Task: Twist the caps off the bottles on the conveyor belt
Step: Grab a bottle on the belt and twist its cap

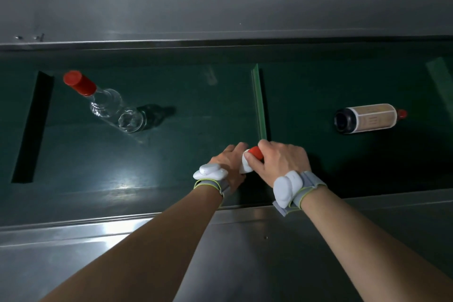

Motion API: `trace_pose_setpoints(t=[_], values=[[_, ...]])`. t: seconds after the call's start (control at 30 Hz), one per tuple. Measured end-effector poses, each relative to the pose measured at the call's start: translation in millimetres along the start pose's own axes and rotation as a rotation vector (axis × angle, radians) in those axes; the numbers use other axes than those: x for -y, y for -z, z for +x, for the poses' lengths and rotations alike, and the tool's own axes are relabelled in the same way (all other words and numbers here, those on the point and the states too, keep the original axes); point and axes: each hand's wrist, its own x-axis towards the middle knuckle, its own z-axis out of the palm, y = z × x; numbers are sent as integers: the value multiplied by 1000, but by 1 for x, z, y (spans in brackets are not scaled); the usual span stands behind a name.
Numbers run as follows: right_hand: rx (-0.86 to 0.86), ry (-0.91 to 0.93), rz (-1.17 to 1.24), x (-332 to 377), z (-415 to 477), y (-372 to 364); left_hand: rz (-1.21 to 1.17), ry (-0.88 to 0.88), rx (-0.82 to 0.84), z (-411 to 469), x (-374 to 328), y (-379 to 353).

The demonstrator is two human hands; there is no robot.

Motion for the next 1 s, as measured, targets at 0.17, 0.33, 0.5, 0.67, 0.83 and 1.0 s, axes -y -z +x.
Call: trace_pose_setpoints(t=[0.17, 0.33, 0.5, 0.67, 0.83, 1.0], values=[[-19, -127, 44, 9, -2, -7, 44, 5, -19, -1, 1, 0], [-6, -213, 62, 18, -3, -7, 70, 40, 40, 0, -1, 5], [34, -278, 102, 19, -6, -3, 80, 32, 26, -5, -5, 3], [55, -342, 112, 28, -12, 3, 82, 25, 1, -16, -9, 6], [102, -364, 169, 41, -20, 4, 154, 42, 35, -28, -8, 19], [102, -313, 244, 57, -26, 6, 235, 41, 60, -39, 3, 29]])
